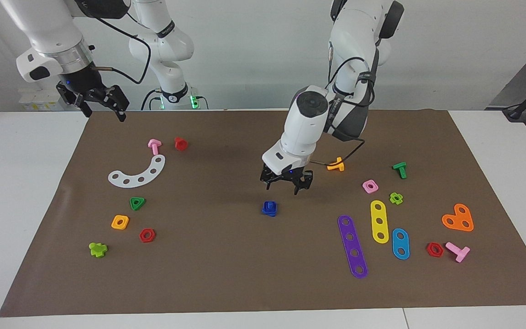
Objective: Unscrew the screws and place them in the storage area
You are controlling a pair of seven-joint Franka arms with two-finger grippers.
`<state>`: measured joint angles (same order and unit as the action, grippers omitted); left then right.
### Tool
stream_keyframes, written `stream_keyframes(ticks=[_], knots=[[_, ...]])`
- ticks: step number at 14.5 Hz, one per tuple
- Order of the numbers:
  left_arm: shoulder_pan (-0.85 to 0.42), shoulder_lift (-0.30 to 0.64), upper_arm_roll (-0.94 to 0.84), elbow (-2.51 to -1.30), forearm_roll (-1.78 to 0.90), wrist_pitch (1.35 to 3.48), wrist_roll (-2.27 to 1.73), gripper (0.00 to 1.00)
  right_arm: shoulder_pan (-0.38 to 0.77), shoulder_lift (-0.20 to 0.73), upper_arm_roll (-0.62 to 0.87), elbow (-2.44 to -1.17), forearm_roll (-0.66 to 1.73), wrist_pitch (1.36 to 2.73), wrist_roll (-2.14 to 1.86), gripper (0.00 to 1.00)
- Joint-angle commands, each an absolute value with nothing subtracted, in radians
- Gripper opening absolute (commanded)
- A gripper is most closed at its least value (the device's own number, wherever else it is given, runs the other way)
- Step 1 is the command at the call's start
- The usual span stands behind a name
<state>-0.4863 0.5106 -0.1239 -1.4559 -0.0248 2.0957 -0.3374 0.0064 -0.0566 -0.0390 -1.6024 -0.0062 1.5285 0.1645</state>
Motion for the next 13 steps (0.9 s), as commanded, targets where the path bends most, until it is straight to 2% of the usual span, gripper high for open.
stream_keyframes(ticks=[1,6,13], knots=[[-0.505,0.575,-0.104,-1.404,0.006,2.138,-0.347,0.92,-0.002,-0.071,-0.031,-1.611,-0.009,1.519,0.172,1.0],[-0.511,0.575,-0.104,-1.483,0.049,2.227,-0.345,0.88,-0.002,-0.071,-0.031,-1.612,-0.009,1.52,0.172,1.0],[-0.557,0.621,-0.104,-1.485,0.092,2.237,-0.348,0.88,-0.002,-0.071,-0.031,-1.612,-0.009,1.52,0.172,1.0]])
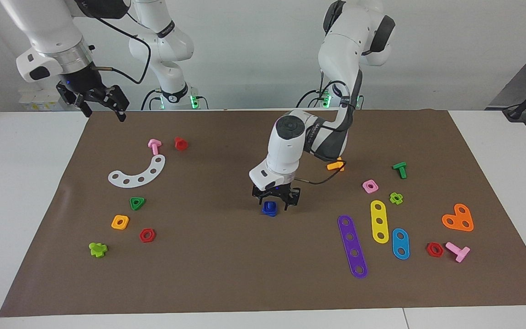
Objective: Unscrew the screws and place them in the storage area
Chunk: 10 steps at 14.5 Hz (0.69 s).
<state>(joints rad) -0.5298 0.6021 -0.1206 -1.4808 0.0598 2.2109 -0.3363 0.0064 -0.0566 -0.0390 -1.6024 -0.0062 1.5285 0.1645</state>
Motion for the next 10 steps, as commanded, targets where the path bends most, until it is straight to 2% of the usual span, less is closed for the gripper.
stream_keyframes(ticks=[1,10], knots=[[-0.558,0.623,-0.104,-1.486,0.097,2.241,-0.348,0.88,-0.002,-0.071,-0.031,-1.611,-0.009,1.52,0.172,1.0],[-0.554,0.626,-0.103,-1.523,0.101,2.246,-0.354,0.81,-0.002,-0.071,-0.031,-1.611,-0.009,1.52,0.172,1.0]])
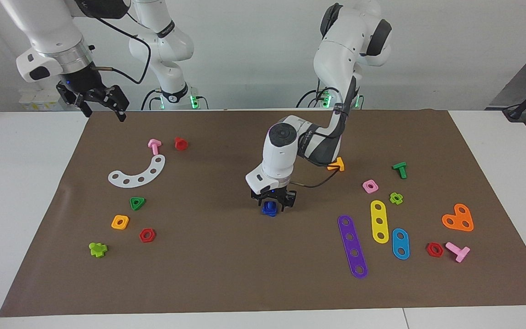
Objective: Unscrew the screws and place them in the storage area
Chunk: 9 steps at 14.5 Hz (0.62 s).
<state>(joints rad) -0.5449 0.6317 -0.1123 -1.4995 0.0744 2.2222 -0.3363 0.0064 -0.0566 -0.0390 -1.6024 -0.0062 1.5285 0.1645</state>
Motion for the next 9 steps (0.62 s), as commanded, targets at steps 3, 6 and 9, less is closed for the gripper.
stream_keyframes(ticks=[3,6,9], knots=[[-0.558,0.626,-0.103,-1.525,0.101,2.244,-0.354,0.8,-0.002,-0.071,-0.031,-1.611,-0.009,1.52,0.172,1.0],[-0.56,0.624,-0.103,-1.523,0.101,2.243,-0.354,0.75,-0.002,-0.071,-0.031,-1.611,-0.009,1.52,0.172,1.0],[-0.561,0.624,-0.103,-1.519,0.1,2.241,-0.354,0.69,-0.002,-0.071,-0.031,-1.612,-0.009,1.52,0.172,1.0]])
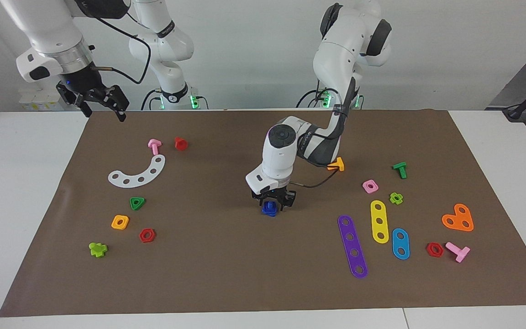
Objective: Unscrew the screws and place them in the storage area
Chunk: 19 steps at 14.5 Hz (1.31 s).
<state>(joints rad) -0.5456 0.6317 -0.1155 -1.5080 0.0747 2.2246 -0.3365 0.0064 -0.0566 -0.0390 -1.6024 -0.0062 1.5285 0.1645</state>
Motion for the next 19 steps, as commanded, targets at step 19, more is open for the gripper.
stream_keyframes(ticks=[19], knots=[[-0.552,0.667,-0.104,-1.362,0.069,2.083,-0.359,0.35,-0.002,-0.071,-0.031,-1.611,-0.009,1.52,0.172,1.0]])
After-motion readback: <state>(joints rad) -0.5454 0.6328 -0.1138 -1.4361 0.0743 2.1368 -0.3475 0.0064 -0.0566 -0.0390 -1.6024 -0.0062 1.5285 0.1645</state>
